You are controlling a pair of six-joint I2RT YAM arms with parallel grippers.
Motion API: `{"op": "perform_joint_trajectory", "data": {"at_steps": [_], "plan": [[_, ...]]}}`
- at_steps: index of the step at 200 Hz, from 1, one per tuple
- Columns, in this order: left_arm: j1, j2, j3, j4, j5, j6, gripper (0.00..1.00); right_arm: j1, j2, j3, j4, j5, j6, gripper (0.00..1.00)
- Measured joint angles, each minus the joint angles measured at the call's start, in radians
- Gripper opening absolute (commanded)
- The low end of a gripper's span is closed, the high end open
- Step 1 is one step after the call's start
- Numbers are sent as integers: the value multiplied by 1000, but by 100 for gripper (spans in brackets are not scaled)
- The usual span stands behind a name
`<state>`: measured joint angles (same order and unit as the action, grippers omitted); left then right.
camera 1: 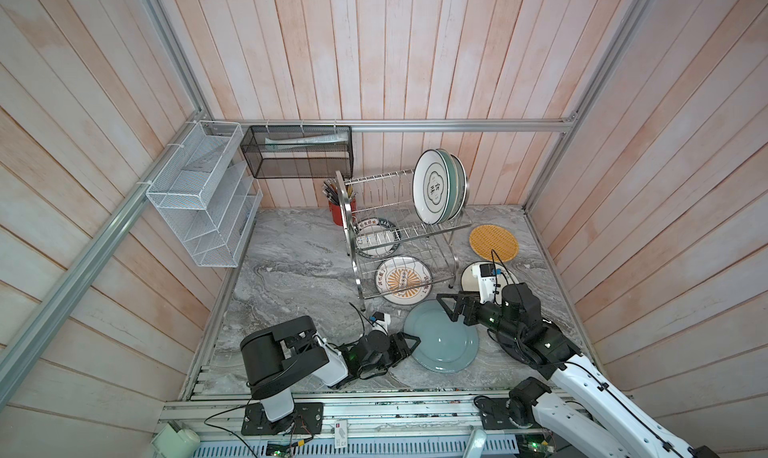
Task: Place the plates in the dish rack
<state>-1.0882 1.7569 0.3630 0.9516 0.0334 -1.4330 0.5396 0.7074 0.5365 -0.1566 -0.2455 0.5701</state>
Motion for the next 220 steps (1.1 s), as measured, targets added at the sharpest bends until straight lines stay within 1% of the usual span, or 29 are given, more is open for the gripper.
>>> {"op": "perform_joint_trajectory", "data": {"at_steps": [67, 130, 172, 206, 220], "plan": [[8, 95, -3, 138, 11, -84, 43, 0, -10, -14, 7, -15, 14, 98], [16, 144, -3, 196, 11, -131, 32, 0, -15, -19, 9, -24, 29, 98], [20, 174, 0, 246, 7, -151, 18, 0, -15, -29, 18, -31, 31, 98], [21, 208, -2, 320, 7, -153, 0, 0, -17, -33, 20, -38, 32, 98], [21, 214, -6, 337, 7, -154, 0, 0, -18, -33, 21, -40, 32, 98]]}}
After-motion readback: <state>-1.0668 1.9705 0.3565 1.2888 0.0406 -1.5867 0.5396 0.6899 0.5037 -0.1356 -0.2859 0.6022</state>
